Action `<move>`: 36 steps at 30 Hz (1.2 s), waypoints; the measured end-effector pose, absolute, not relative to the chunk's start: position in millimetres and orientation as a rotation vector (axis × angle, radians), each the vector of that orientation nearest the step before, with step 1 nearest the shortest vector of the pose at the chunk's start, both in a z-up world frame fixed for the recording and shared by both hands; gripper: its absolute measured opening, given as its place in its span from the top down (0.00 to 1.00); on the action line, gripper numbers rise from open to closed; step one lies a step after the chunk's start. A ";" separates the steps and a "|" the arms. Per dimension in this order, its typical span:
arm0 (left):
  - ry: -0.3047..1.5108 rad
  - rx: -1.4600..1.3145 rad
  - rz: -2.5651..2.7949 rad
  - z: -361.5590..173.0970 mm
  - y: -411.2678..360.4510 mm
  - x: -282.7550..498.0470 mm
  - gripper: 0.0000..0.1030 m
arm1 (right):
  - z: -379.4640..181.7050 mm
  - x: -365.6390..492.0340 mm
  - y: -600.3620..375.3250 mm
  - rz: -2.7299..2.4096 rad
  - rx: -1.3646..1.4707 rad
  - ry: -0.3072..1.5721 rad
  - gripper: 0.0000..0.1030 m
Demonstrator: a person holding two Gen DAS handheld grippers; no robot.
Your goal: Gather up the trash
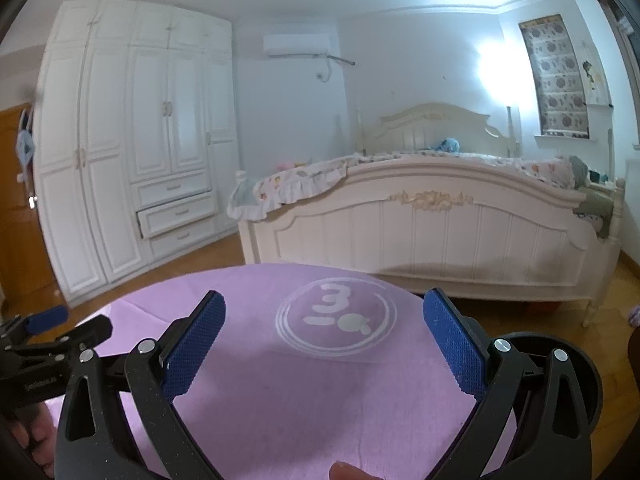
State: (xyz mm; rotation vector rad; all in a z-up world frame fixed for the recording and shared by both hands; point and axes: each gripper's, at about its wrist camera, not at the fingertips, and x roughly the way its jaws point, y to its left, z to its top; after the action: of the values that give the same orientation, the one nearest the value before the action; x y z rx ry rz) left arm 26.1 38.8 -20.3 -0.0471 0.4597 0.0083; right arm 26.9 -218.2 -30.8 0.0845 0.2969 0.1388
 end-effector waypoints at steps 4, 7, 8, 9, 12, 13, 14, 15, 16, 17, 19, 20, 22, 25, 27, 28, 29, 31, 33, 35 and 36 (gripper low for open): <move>0.460 -0.045 0.008 -21.0 37.8 25.7 0.05 | -29.8 26.4 -218.5 0.137 0.088 0.296 0.05; 0.461 -0.046 0.007 -21.0 38.3 25.7 0.05 | -29.0 26.0 -218.5 0.137 0.089 0.297 0.05; 0.461 -0.045 0.007 -20.9 37.8 25.6 0.05 | -29.1 26.4 -218.5 0.137 0.088 0.298 0.05; 0.462 -0.046 0.008 -20.9 37.9 25.9 0.05 | -29.1 26.5 -218.5 0.136 0.087 0.298 0.05; 0.464 -0.045 0.007 -21.3 37.9 26.5 0.05 | -28.9 26.1 -217.6 0.136 0.085 0.298 0.05; 0.465 -0.045 0.007 -21.5 37.9 26.7 0.05 | -28.7 26.1 -217.4 0.136 0.085 0.297 0.05; 0.466 -0.044 0.007 -21.6 38.1 26.7 0.05 | -28.8 26.6 -217.6 0.136 0.085 0.298 0.05; 0.466 -0.044 0.006 -21.5 38.3 27.5 0.05 | -28.7 26.2 -217.1 0.136 0.085 0.298 0.05; 0.466 -0.044 0.005 -21.8 38.5 27.3 0.05 | -28.7 26.0 -217.1 0.136 0.086 0.297 0.05; 0.465 -0.044 0.004 -21.8 38.4 27.3 0.05 | -28.6 26.1 -217.3 0.136 0.086 0.297 0.05; 0.465 -0.044 0.005 -21.9 38.7 27.9 0.05 | -28.6 26.5 -217.4 0.136 0.085 0.298 0.05; 0.465 -0.044 0.004 -21.9 38.8 28.0 0.05 | -28.6 26.1 -217.4 0.136 0.085 0.297 0.05; 0.465 -0.043 0.003 -22.0 38.3 27.6 0.05 | -28.7 26.3 -217.4 0.136 0.085 0.298 0.05; 0.465 -0.042 0.003 -22.6 37.8 27.3 0.05 | -28.9 25.5 -217.0 0.133 0.086 0.298 0.05; 0.465 -0.043 0.003 -22.4 37.8 27.2 0.05 | -28.9 25.7 -217.4 0.133 0.085 0.299 0.05; 0.464 -0.042 0.003 -22.4 37.9 27.4 0.05 | -29.0 25.4 -216.9 0.132 0.086 0.300 0.05; 0.464 -0.042 0.003 -22.4 37.7 27.2 0.05 | -28.9 24.9 -216.4 0.132 0.087 0.299 0.05; 0.464 -0.041 0.003 -22.4 37.6 27.2 0.05 | -29.0 25.1 -216.6 0.132 0.087 0.300 0.05; 0.464 -0.037 0.001 -22.6 37.2 27.1 0.05 | -29.1 25.0 -216.4 0.132 0.087 0.300 0.05; 0.465 -0.036 0.001 -22.6 37.0 27.3 0.05 | -29.0 25.0 -216.4 0.132 0.086 0.300 0.05; 0.466 -0.037 0.001 -22.6 37.1 27.2 0.05 | -29.0 25.0 -216.1 0.132 0.085 0.300 0.05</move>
State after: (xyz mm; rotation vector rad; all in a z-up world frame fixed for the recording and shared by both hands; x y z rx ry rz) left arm 27.2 37.1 -22.6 -0.0367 0.4658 0.0006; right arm 25.0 -216.1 -29.0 0.0854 0.2996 0.1317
